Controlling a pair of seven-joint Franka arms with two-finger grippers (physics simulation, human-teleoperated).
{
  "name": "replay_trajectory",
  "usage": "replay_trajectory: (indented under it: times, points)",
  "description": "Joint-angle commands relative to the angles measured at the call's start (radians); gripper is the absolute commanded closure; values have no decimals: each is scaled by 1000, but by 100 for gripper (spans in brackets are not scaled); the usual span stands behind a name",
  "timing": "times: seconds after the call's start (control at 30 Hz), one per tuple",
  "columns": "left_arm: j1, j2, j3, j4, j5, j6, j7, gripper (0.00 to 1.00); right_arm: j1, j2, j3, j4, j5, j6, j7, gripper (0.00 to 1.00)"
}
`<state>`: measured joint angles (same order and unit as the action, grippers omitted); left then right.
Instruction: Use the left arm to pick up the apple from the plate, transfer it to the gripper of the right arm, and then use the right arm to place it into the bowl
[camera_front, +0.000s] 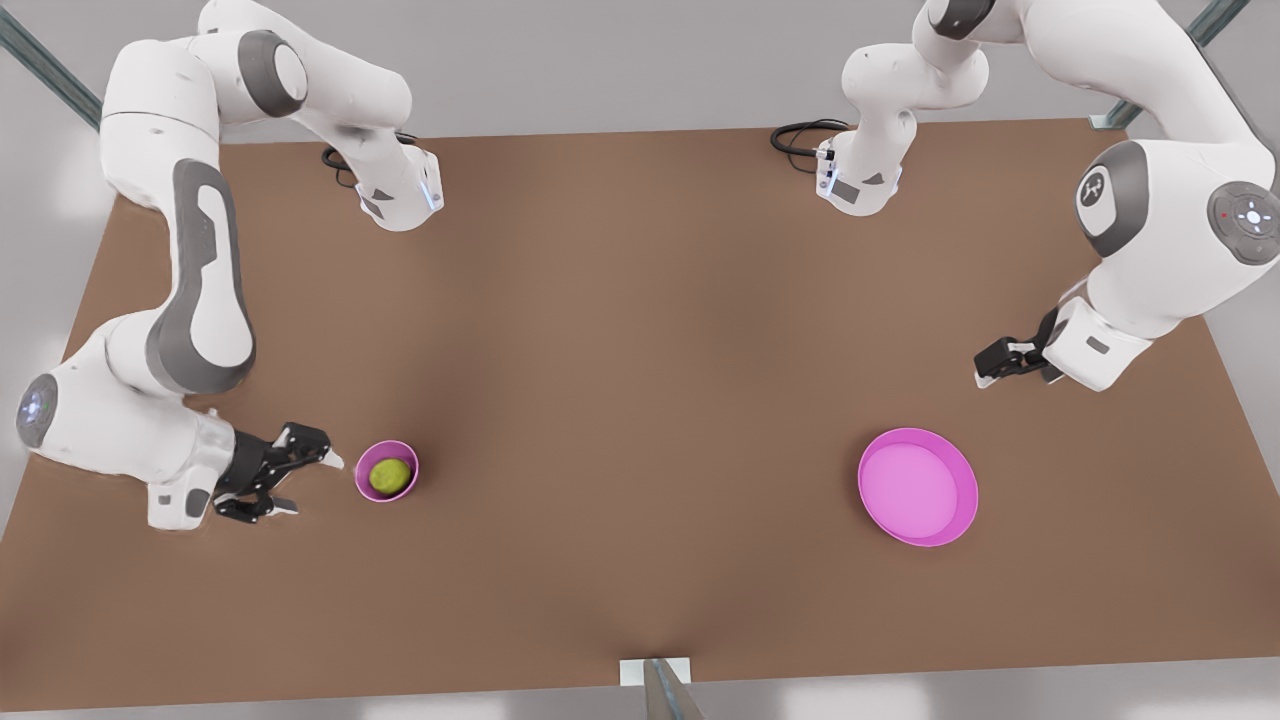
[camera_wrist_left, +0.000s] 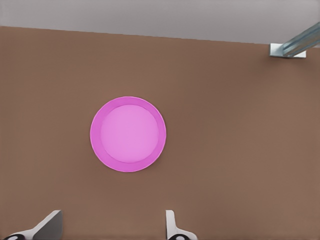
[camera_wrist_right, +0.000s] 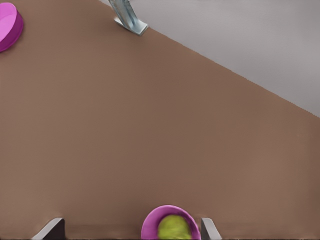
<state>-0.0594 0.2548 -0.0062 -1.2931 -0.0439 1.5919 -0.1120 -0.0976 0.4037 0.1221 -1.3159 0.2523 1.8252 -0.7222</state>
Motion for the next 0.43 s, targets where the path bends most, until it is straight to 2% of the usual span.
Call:
replay_trajectory:
  times: [0.0, 0.07, 0.13, 0.33, 0.4]
  points:
    - [0, 1, 2, 11, 4, -4, 25, 0, 99, -133, -105, -2, -248, -121, 547, 0]
    - [0, 0, 2, 12, 4, -15, 25, 0, 130, -272, -110, -66, -300, -256, 725, 0]
    - [0, 1, 2, 18, 6, -20, 25, 0, 130, -332, -136, -157, -265, -241, 780, 0]
    - [1, 1, 3, 25, 6, -20, 26, 0, 124, -270, -128, -131, -263, -211, 793, 0]
    - [1, 1, 3, 25, 6, -20, 25, 0, 115, -259, -134, -132, -260, -218, 616, 0]
